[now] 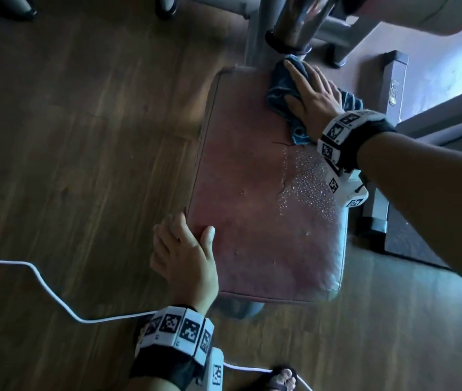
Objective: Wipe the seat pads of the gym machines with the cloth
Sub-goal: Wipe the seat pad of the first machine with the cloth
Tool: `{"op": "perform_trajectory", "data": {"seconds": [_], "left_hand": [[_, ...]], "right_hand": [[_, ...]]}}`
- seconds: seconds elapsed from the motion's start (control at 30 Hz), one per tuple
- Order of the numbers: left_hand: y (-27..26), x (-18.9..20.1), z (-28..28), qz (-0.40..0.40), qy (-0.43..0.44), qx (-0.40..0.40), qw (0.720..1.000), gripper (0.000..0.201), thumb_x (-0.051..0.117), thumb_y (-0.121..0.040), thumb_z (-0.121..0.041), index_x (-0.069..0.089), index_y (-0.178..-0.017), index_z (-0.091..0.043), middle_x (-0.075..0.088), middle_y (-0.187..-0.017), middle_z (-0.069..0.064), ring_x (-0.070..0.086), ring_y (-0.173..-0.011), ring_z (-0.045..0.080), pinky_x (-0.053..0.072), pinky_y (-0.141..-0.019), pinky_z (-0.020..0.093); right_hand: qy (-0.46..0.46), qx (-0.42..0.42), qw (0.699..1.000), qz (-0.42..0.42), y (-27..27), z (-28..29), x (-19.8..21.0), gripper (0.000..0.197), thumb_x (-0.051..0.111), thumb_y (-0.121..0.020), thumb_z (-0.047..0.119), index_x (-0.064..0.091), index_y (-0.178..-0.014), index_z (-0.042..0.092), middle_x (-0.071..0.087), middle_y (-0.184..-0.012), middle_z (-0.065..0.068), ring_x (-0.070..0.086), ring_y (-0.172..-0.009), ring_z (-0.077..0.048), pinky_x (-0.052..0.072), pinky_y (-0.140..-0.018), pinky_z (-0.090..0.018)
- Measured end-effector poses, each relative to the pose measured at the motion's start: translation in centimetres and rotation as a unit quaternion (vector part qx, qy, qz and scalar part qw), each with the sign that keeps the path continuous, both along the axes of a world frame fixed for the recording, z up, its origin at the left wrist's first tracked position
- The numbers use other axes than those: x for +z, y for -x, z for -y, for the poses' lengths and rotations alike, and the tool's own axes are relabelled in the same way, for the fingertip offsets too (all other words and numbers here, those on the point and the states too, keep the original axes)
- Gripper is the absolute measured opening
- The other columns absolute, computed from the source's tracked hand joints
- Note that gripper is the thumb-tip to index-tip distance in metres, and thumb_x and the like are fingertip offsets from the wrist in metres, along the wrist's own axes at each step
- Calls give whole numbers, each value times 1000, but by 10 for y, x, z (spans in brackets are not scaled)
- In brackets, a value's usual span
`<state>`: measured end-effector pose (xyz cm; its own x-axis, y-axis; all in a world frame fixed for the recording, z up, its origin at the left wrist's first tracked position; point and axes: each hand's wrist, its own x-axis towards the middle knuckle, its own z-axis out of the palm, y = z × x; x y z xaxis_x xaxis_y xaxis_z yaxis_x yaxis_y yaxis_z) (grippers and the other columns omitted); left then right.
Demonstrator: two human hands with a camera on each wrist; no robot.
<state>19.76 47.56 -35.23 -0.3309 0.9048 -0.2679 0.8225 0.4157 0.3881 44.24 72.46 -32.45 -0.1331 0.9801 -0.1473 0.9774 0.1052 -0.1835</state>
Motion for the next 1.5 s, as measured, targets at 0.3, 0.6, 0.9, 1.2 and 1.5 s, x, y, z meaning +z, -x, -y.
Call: {"op": "perform_trajectory", "data": {"seconds": [0.3,0.6,0.9,1.2,1.5], "left_hand": [[5,5,-4,5,40,-8,999,68,30,-89,-57,32,-141,-14,41,-140,18,35,-132,39,35,-97,59],[6,13,-5,-3,48,-32,998,72,24,-91,-57,24,-146,-10,39,-144,19,38,-131,38,33,-102,54],[3,29,-20,57,135,24,989,65,37,-98,-49,14,-150,-16,11,-157,16,15,-143,35,12,-114,51],[-36,28,-51,154,115,74,979,111,60,-76,-70,-7,-153,-26,1,-161,15,3,-148,32,7,-117,54],[-24,17,-51,180,158,19,971,148,55,-39,-95,-29,-144,-33,-10,-159,16,-7,-147,29,4,-117,57]], "right_hand": [[13,-124,988,-89,-47,60,-11,59,36,-99,43,10,-152,39,4,-162,4,1,-149,-19,8,-120,-43],[14,-168,984,-61,-22,159,-7,60,37,-99,41,9,-152,40,-1,-162,3,0,-149,-26,13,-118,-50],[18,-78,997,-21,9,261,-6,58,32,-97,47,16,-152,36,9,-162,1,6,-149,-28,11,-118,-52],[36,-98,993,-55,29,334,5,78,30,-87,73,13,-153,36,2,-162,2,-2,-149,-26,5,-119,-53],[26,-197,975,-95,33,348,0,73,25,-90,71,8,-153,37,-4,-162,2,-6,-149,-22,9,-118,-55]]}}
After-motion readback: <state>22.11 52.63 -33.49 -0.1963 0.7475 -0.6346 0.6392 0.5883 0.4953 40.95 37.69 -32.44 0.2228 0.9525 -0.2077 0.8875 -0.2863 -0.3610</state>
